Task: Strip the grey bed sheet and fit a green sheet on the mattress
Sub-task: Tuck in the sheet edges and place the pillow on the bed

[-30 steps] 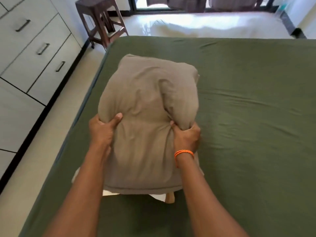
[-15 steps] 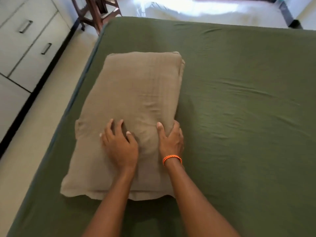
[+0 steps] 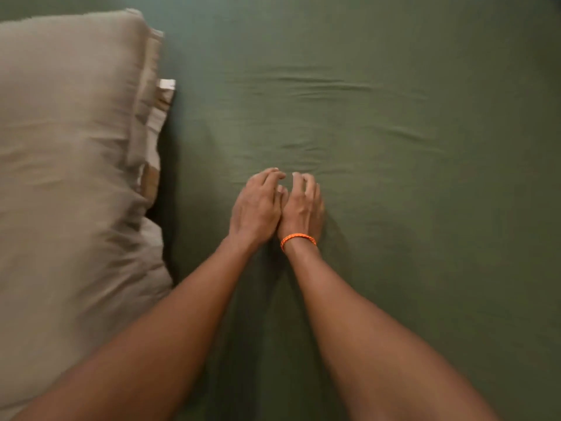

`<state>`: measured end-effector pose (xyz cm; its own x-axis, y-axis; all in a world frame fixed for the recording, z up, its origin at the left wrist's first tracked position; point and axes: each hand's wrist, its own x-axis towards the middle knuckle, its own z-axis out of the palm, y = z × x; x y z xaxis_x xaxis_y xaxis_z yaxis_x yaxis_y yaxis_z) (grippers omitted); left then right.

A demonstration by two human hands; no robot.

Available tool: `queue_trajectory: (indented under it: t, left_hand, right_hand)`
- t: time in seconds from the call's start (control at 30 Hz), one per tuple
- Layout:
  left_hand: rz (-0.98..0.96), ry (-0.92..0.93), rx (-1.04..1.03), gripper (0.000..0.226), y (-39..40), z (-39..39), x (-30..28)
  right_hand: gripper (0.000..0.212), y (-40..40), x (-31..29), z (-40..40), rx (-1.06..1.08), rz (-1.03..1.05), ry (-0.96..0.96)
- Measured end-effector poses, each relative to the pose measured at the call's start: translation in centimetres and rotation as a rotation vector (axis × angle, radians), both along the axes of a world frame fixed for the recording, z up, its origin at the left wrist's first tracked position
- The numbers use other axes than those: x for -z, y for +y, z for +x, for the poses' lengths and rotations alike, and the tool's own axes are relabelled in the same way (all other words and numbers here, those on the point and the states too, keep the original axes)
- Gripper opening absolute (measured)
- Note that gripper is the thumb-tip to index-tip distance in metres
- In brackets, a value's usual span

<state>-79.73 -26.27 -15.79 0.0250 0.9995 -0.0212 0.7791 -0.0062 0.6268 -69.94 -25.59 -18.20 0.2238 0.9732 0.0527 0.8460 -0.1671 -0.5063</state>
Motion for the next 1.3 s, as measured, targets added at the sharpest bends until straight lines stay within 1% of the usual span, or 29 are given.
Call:
queue_trajectory:
  t: [0.1,0.17,0.23,0.3,0.4,0.57,0.7,0.8,0.97,1.07,1.13,1.2,1.23,1.3]
  left_hand:
    - [-0.001,0.188,0.157,0.049,1.6,3.6,4.0]
    - [-0.013,0.361,0.278,0.056,-0.8,7.2,5.7]
    - [0.024,0.438,0.306,0.059,-4.1,10.2,6.3]
    - [0.008,0.415,0.317,0.059,-6.5,12.2,5.9]
    - [-0.015,0.442,0.348,0.060,-10.0,14.2,5.1]
    - [-0.059,0.414,0.411,0.061,-17.0,18.6,4.6]
    - [-0.076,0.440,0.503,0.060,-23.1,21.9,3.8]
    - [-0.061,0.430,0.555,0.060,-27.3,23.1,3.3]
    - [-0.053,0.389,0.567,0.058,-33.8,23.9,2.8]
    - [-0.038,0.377,0.594,0.059,-37.7,24.0,2.3]
    - [-0.023,0.383,0.581,0.059,-40.0,24.0,2.3]
    - [-0.008,0.374,0.580,0.058,-41.4,23.9,2.3]
    - [0.010,0.375,0.579,0.056,-41.8,23.8,2.3]
    - [0.041,0.423,0.574,0.048,-42.0,23.8,2.0]
  right_hand:
    - [0.058,0.4,3.1,5.6,-0.008,-0.027,-0.146]
    - [0.062,-2.3,4.7,9.9,0.019,-0.095,-0.218]
    - [0.061,-5.4,5.1,12.9,0.064,-0.127,-0.262]
    - [0.061,-8.2,4.5,14.4,0.101,-0.162,-0.240]
    - [0.063,-12.2,3.5,16.3,0.151,-0.216,-0.217]
    - [0.062,-19.9,2.8,20.0,0.257,-0.250,-0.188]
    - [0.063,-26.7,1.9,22.8,0.318,-0.268,-0.214]
    - [0.062,-31.5,1.3,23.9,0.373,-0.280,-0.238]
    - [0.060,-38.2,0.7,24.5,0.379,-0.251,-0.291]
    - [0.061,-42.0,0.6,24.5,0.375,-0.239,-0.279]
    - [0.061,-44.2,0.7,24.7,0.367,-0.199,-0.223]
    - [0.064,-45.4,0.0,25.2,0.433,-0.089,-0.043]
    - [0.070,-45.7,-0.3,25.4,0.529,-0.022,0.056]
    - [0.079,-45.7,-0.7,26.1,0.839,0.045,0.275]
